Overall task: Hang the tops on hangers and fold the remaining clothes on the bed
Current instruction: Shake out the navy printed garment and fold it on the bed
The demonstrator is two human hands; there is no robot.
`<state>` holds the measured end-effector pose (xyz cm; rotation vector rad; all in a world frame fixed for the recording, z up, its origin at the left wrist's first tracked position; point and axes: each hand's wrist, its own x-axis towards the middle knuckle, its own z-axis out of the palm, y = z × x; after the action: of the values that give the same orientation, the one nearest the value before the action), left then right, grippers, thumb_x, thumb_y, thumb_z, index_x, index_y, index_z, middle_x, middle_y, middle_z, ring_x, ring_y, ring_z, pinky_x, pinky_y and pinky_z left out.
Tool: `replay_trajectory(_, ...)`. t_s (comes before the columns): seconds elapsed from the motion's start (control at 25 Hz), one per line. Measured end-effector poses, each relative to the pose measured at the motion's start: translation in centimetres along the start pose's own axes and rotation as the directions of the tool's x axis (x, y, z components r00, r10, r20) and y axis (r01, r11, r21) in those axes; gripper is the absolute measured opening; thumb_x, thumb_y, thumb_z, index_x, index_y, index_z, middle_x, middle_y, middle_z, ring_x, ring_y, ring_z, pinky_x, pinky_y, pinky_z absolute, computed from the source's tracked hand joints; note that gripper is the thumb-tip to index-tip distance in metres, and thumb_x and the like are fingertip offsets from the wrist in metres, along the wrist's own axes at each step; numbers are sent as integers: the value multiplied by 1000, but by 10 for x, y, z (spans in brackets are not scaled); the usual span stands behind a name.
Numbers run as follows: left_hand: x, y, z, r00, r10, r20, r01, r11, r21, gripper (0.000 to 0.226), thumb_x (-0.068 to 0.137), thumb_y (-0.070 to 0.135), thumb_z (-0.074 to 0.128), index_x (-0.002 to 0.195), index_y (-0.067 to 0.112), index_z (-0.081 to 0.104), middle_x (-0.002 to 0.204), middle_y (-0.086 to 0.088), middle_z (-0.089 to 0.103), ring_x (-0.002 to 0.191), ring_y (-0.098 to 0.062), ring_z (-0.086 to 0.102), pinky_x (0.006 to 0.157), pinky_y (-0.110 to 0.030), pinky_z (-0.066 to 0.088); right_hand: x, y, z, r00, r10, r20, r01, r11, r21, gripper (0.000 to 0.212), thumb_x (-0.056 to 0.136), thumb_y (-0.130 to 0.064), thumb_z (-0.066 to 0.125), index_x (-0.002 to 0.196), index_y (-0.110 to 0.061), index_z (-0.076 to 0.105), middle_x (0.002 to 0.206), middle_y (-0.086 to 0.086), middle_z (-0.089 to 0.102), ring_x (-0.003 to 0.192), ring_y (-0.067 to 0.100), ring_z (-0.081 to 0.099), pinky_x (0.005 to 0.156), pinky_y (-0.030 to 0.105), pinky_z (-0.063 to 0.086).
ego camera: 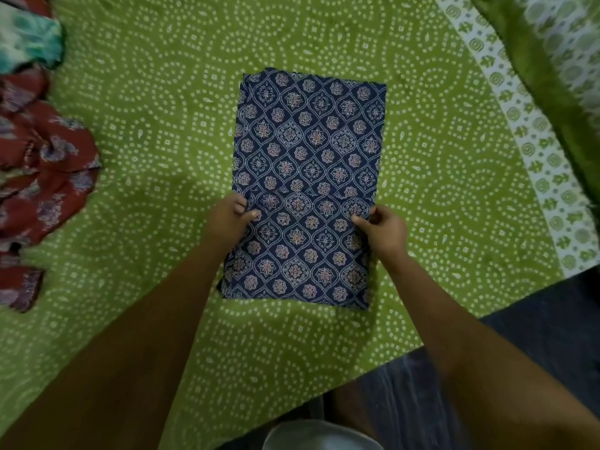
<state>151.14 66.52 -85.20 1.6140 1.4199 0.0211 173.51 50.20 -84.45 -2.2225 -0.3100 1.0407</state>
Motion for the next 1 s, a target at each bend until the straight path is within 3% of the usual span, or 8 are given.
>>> replay_trajectory(0.12, -1, 2, -11, 949, 313, 35, -310, 908, 283, 44, 92, 6, 55, 135, 9, 45, 125, -12, 55, 112, -25, 54, 100, -39, 43, -5, 7, -12, 934, -354, 33, 340, 860, -380, 47, 87, -23, 67, 126, -12, 45, 114, -2, 51, 106, 13, 48, 97, 31, 45)
replay_trajectory(0.2, 9, -8, -30, 639, 682, 355, -723, 377, 578, 61, 86, -3, 43, 145, 13, 35, 151, -11, 35, 138, -29, 34, 113, -44, 25, -4, 22, -35, 751, -561, 348, 632, 459, -624, 71, 86, -24, 57, 148, -16, 23, 147, 4, 29, 138, 20, 23, 118, 48, 17)
replay_trajectory(0.28, 23, -24, -43, 308, 587, 749, -796, -272, 541, 77, 79, -1, 42, 151, 14, 20, 159, -11, 14, 146, -29, 14, 117, -48, 13, 9, 33, -56, 540, -494, 682, 785, 2, -620, 81, 83, -27, 46, 154, -23, 6, 160, 1, 6, 147, 21, -3, 116, 52, -13)
replay_trajectory(0.36, 36, -25, -36, 256, 496, 830, -778, -404, 482, 82, 81, 4, 48, 153, 14, 10, 160, -12, 4, 148, -28, 4, 118, -48, 10, 26, 35, -55, 403, -393, 827, 814, -259, -519, 82, 82, -23, 42, 154, -27, 2, 161, 1, 1, 148, 22, -5, 115, 52, -16)
replay_trajectory(0.52, 62, -11, -17, 211, 472, 856, -838, -363, 407, 61, 92, 3, 21, 152, 12, 15, 159, -14, 8, 146, -32, 7, 117, -48, 11, 64, 12, -27, 223, -240, 945, 877, -373, -302, 98, 73, -1, 43, 152, -29, -8, 160, 3, -4, 147, 21, -9, 118, 46, -8)
replay_trajectory(0.72, 82, -25, -18, 257, 492, 832, -966, 127, 224, 66, 87, 9, 44, 150, 15, 26, 157, -6, 21, 147, -20, 11, 120, -36, 7, 66, -6, -26, 453, -258, 854, 847, 423, -322, 91, 76, 14, 35, 142, -48, 27, 157, -18, 12, 148, 11, 6, 118, 39, 22)
replay_trajectory(0.88, 93, 6, -27, 799, 198, 568, -255, 967, 22, 42, 97, 6, 42, 139, 8, 44, 143, -19, 45, 136, -28, 39, 114, -39, 28, 69, -45, -23, 873, 32, 487, -51, 998, 25, 37, 99, -6, 42, 135, -12, 48, 146, 17, 41, 127, 35, 45, 109, 41, 34)
replay_trajectory(1.0, 103, 59, -32, 842, -9, 539, 218, 920, -325, 50, 98, 47, 35, 139, 20, 37, 133, -6, 52, 123, -24, 49, 102, -35, 39, 84, -61, -19, 868, 70, 492, -172, 971, 166, 95, 76, -70, 59, 145, -9, 33, 150, 10, 38, 133, 24, 41, 115, 44, 26)
